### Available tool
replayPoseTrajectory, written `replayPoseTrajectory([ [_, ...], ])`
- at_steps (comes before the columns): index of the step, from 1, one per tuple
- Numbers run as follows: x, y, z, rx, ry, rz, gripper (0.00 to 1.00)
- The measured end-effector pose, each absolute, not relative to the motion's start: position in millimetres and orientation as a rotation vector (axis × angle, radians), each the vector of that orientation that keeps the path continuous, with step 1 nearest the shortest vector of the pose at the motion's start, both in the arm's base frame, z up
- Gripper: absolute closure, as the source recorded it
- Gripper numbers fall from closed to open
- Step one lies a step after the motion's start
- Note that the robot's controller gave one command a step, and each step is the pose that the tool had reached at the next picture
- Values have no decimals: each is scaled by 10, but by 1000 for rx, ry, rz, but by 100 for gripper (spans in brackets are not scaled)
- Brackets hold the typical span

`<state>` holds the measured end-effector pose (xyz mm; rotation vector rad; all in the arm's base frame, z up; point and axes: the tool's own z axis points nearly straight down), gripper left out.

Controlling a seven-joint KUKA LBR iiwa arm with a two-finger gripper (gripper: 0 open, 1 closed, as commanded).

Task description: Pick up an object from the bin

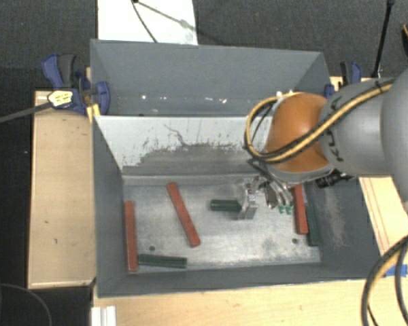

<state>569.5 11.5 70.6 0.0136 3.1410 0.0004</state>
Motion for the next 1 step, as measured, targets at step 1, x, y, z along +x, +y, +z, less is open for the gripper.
replayPoseTrajectory([
  [1,5796,123,2162,13,3130,1,100],
])
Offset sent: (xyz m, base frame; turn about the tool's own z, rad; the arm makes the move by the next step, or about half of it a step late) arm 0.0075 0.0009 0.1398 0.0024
